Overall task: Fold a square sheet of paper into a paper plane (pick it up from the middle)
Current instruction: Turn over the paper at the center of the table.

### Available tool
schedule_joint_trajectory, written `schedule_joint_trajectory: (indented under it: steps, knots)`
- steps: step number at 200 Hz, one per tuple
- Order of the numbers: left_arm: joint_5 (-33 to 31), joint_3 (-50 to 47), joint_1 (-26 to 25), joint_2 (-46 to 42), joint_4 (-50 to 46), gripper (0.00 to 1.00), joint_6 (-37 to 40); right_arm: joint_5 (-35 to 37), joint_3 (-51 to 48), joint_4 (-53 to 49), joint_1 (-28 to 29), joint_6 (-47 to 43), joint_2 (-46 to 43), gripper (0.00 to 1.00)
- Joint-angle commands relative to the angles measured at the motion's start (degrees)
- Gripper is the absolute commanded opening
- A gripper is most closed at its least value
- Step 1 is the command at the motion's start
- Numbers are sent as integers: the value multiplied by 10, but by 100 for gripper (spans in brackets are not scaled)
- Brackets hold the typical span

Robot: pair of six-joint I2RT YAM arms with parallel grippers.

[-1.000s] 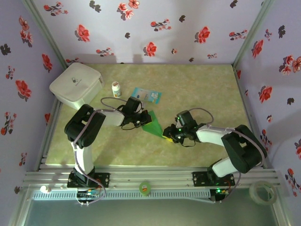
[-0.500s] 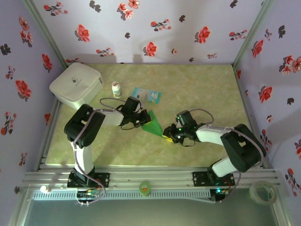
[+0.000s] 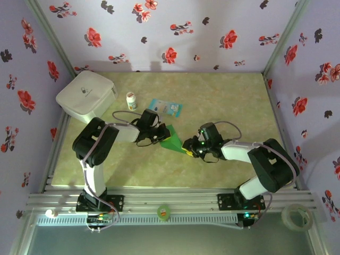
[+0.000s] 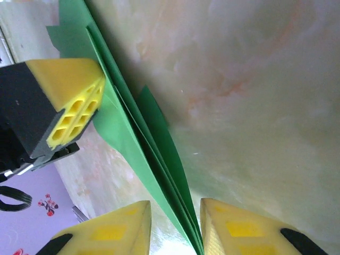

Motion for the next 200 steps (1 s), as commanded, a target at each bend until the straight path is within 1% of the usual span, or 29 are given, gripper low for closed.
schedule_joint_trajectory:
  steps: [1, 26, 50, 85, 119, 161, 200]
  knots:
    - [-6, -13, 6, 21, -17, 3, -2, -1, -11, 34, -7, 3, 2, 30]
    - [1, -9, 6, 20, -14, 3, -6, -10, -12, 60, -8, 1, 13, 28]
    - [0, -11, 6, 18, -8, 3, -10, -42, -9, 89, -8, 1, 30, 28]
    - [1, -13, 6, 17, -7, 3, -13, -43, -10, 90, -8, -6, 40, 29]
    - [2, -17, 7, 14, -6, 3, -15, -35, -6, 47, -8, -24, 30, 31]
    - [1, -21, 8, 10, -5, 3, -14, -15, 3, -38, -8, -61, 6, 34]
    - [1, -23, 9, 9, -5, 3, -14, -37, 4, -47, -8, -64, 9, 35]
